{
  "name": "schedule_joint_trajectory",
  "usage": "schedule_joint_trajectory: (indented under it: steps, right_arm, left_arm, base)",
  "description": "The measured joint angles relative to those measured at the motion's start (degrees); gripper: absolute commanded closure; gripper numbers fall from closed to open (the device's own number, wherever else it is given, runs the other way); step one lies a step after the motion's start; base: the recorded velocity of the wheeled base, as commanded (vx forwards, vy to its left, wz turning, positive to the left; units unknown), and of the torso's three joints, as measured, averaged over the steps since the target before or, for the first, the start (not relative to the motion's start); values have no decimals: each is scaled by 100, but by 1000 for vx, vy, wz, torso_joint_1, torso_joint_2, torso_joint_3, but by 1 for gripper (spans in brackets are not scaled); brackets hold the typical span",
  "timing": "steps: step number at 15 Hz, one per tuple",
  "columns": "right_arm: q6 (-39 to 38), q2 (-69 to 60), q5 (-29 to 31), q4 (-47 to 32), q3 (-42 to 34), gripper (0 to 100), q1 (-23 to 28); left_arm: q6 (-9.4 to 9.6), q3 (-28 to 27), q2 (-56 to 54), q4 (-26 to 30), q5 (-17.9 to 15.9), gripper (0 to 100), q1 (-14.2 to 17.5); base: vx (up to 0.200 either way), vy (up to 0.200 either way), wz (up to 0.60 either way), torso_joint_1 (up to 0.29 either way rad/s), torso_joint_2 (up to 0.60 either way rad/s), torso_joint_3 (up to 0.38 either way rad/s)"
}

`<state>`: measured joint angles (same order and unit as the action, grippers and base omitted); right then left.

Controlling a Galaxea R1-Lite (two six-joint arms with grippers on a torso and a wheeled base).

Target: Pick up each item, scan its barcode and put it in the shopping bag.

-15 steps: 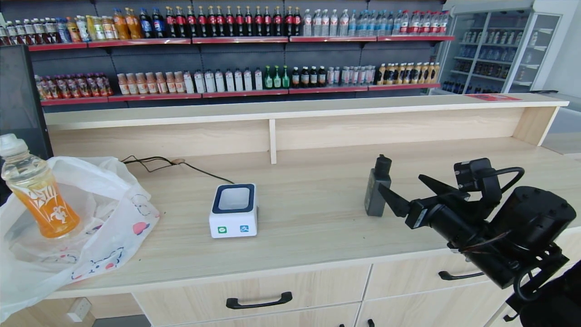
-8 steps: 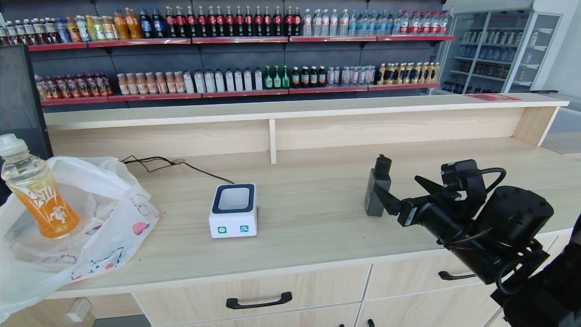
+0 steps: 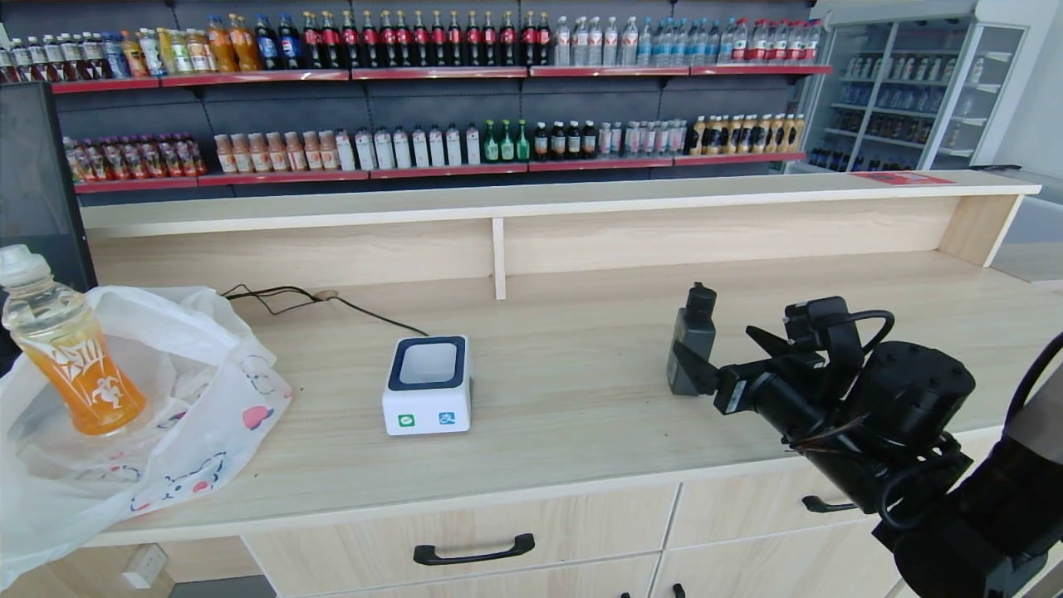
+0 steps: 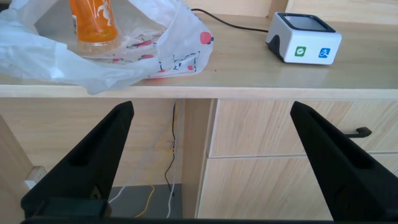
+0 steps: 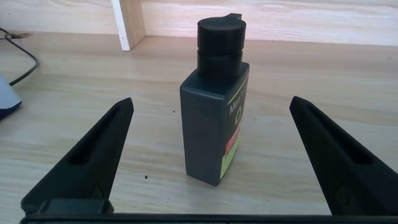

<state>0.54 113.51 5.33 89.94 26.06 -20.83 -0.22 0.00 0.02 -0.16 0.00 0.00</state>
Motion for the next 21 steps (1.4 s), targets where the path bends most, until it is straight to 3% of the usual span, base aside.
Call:
schedule_joint_trajectory:
  steps: [11, 15, 21]
  right_arm:
    - [-22, 449, 165, -2, 364, 0, -28]
    - [-24, 678, 622, 0, 612, 0, -49]
    - [-85, 1039, 681, -2, 957, 0, -35]
  left_arm:
    - [-2, 0, 0, 2, 0, 0, 0]
    - [1, 0, 0, 0, 0, 0, 0]
    - [1, 0, 0, 0, 0, 0, 0]
  base:
    - [0, 0, 0, 0, 0, 0]
    - [0, 0, 0, 0, 0, 0]
    - [0, 0, 0, 0, 0, 0]
